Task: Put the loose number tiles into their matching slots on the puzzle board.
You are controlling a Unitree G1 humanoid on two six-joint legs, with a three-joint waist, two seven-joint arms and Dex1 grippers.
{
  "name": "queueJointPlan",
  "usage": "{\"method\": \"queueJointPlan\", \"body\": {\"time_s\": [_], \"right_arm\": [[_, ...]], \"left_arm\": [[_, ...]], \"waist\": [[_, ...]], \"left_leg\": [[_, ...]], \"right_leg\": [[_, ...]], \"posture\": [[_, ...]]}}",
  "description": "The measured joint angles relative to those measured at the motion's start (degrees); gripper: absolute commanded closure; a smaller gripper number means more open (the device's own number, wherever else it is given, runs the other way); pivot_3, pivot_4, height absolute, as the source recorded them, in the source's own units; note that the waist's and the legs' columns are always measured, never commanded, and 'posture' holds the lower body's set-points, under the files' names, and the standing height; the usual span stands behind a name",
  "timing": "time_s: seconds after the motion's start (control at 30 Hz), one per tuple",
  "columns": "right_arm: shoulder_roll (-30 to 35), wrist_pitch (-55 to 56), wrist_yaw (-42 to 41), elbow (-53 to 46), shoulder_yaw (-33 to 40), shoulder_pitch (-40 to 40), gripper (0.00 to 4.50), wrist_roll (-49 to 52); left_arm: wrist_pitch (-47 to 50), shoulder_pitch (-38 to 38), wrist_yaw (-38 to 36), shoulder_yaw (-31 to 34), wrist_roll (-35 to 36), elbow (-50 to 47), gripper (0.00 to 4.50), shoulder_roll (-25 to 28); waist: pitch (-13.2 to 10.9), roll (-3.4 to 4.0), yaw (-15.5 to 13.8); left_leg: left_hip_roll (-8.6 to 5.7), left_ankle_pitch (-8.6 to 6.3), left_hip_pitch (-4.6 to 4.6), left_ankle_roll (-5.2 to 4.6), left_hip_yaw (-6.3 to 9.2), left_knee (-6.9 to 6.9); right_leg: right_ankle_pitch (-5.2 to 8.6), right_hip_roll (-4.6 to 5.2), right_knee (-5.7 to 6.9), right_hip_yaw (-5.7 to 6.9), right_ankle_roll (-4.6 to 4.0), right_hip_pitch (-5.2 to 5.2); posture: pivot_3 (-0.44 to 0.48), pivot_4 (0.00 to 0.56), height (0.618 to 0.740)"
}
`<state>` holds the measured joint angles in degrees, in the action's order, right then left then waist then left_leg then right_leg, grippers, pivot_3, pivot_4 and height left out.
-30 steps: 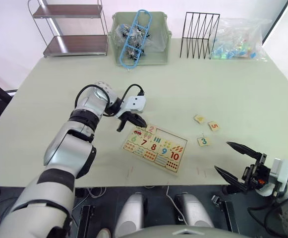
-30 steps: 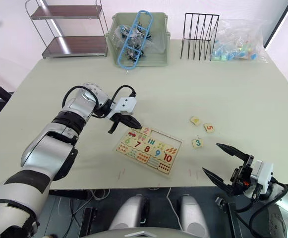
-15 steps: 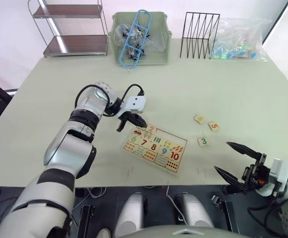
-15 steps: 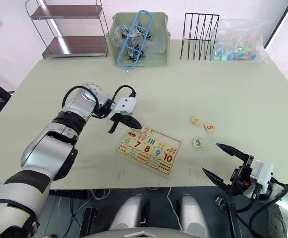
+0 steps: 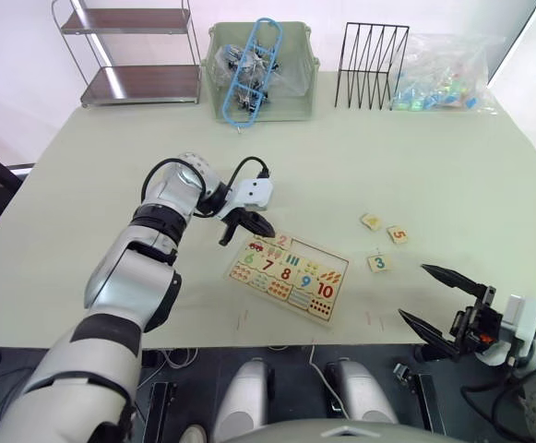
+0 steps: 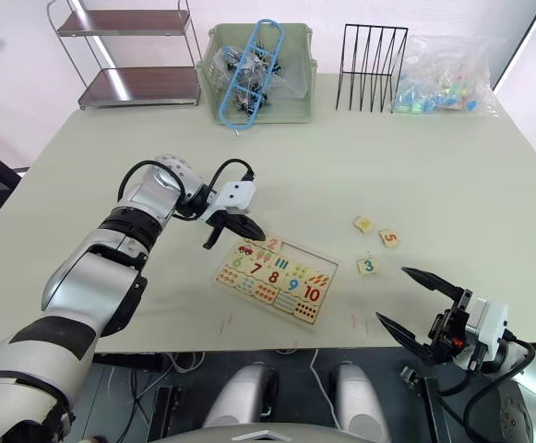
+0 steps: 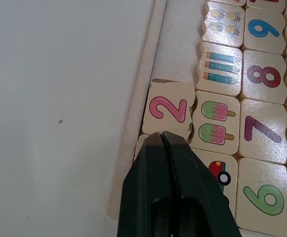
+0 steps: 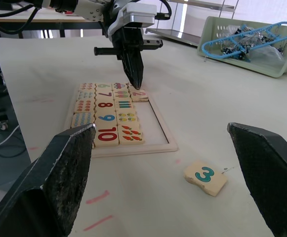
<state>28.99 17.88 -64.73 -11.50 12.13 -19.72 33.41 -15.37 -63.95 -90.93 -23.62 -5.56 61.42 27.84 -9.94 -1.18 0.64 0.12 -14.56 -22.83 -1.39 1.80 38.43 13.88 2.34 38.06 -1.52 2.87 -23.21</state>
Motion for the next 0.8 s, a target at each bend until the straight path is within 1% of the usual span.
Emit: {"method": "queueJointPlan", "body": {"time_s": [0.33,0.4,0.47,0.6,0.73,0.8], "right_arm": [[0.0,0.0,0.0,0.0,0.0,0.1,0.00,0.0],[0.0,0.0,-0.1,0.0,-0.1,0.3,0.00,0.0],[0.0,0.0,-0.1,0.0,-0.1,0.5,0.00,0.0],[0.0,-0.1,-0.7,0.0,-0.2,0.6,0.00,0.0],[0.4,-0.5,-1.1,0.0,-0.1,1.6,0.00,0.2],[0.7,-0.8,-1.2,0.1,-0.1,1.8,0.00,0.3]], "left_arm": [[1.0,-0.3,0.0,1.2,0.2,0.8,4.49,0.1],[3.0,-0.2,0.0,2.2,2.6,0.6,4.49,0.1],[7.2,-0.2,0.0,3.7,6.2,-0.6,4.49,0.5],[12.6,1.9,0.0,5.8,12.2,-5.3,4.49,2.4],[14.8,6.4,0.1,10.0,14.7,-9.0,4.49,3.6],[15.9,7.6,0.2,10.5,14.8,-9.9,4.49,4.6]], "waist": [[0.0,0.00,0.0],[0.0,-0.01,0.0],[0.0,-0.01,0.1],[0.0,0.00,0.1],[0.0,0.00,0.2],[0.0,0.00,0.1]], "left_leg": [[0.00,0.00,0.00,0.00,0.00,0.00],[0.01,0.00,-0.01,0.00,0.01,0.00],[0.01,0.00,-0.01,0.00,0.03,0.00],[0.05,0.00,0.00,0.00,0.03,0.00],[0.06,0.00,0.02,0.00,0.02,0.00],[0.06,0.00,0.02,0.00,0.03,0.00]], "right_leg": [[0.00,0.00,0.00,0.01,0.00,0.00],[0.00,0.00,0.00,0.01,0.00,0.00],[0.00,0.00,0.00,0.01,0.00,0.00],[0.00,0.00,0.01,0.00,0.00,0.00],[0.00,0.00,0.02,0.00,-0.01,-0.01],[0.00,0.00,0.02,0.01,-0.01,-0.01]], "posture": [[0.000,0.150,0.739],[0.000,0.150,0.739],[0.000,0.150,0.739],[0.000,0.150,0.739],[0.000,0.150,0.739],[0.000,0.150,0.739]]}}
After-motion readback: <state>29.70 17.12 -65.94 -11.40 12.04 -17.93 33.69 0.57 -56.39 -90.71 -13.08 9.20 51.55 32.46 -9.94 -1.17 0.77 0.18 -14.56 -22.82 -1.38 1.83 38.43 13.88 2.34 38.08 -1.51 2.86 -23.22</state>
